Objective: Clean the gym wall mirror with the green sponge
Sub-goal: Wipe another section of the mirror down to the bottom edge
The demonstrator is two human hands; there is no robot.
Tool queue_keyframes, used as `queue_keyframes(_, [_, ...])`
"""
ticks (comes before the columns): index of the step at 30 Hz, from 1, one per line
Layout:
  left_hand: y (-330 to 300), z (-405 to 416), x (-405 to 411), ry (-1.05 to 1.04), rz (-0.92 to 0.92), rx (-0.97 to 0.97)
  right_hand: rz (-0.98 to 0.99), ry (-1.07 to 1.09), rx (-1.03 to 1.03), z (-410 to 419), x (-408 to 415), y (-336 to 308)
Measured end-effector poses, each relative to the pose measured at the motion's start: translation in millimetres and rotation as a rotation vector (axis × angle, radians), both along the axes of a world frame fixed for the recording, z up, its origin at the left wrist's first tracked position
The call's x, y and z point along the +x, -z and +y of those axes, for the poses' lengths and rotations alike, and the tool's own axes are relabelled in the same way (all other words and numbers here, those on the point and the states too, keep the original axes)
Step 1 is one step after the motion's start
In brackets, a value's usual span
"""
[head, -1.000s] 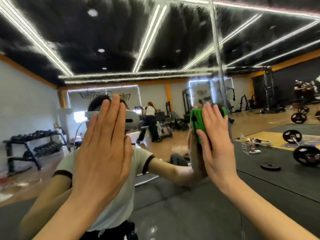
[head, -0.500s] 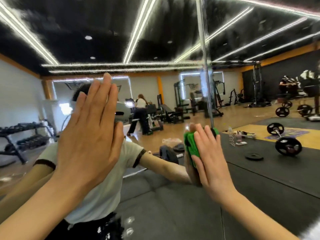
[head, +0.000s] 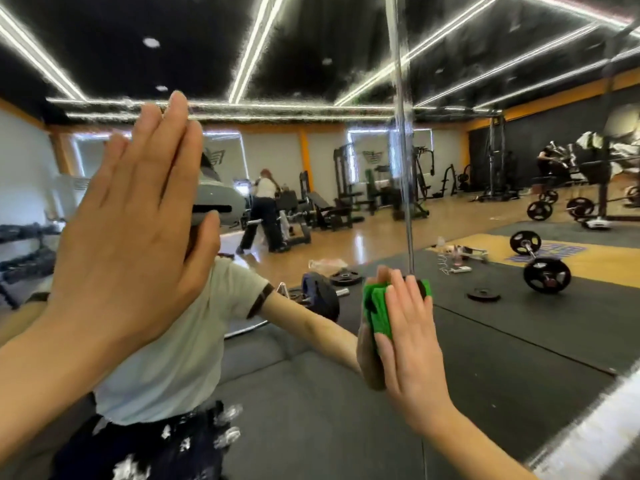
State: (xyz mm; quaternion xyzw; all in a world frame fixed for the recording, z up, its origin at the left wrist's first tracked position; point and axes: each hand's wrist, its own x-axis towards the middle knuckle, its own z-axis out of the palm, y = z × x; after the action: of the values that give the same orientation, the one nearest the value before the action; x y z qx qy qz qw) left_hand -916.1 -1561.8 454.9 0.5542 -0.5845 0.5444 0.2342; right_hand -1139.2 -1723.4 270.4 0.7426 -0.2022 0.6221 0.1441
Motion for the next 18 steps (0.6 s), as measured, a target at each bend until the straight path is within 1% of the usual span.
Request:
queue_keyframes(1, [0, -1, 2, 0.014, 0.007, 0.007, 0.016, 0.01, 0.004, -1, -3, 2])
queue_keyframes(3, [-1, 0, 0, 0.039, -0.004, 0.005, 0.014, 0.007, -0.026, -3, -2, -34])
queue_keyframes(6, [0, 7, -6, 0.014, -0.022, -0.015, -0.113, -0.034, -0.043, -6, 6, -126])
queue_keyframes(8, [0, 12, -13, -0.003, -0.047, -0.045, -0.21, -0.055, -0.028, -8, 13, -156])
queue_keyframes(9, [0, 13, -15, -0.012, -0.059, -0.049, -0.23, -0.06, -0.01, -7, 17, -150])
queue_keyframes(10, [0, 14, -17, -0.024, -0.066, -0.051, -0.226, -0.063, 0.005, -4, 19, -130])
queue_keyframes(14, [0, 18, -20, -0.049, -0.065, -0.061, -0.054, 0.003, 0.028, 6, 11, 11])
queue_keyframes(15, [0, 19, -21, -0.043, -0.062, -0.069, -0.017, 0.019, 0.023, 7, 7, 31])
queue_keyframes(16, [0, 19, -21, -0.038, -0.06, -0.076, 0.011, 0.027, 0.007, 5, 3, 34])
queue_keyframes(18, [0, 18, -23, -0.048, -0.056, -0.088, 0.047, 0.029, -0.043, 0, 0, 3])
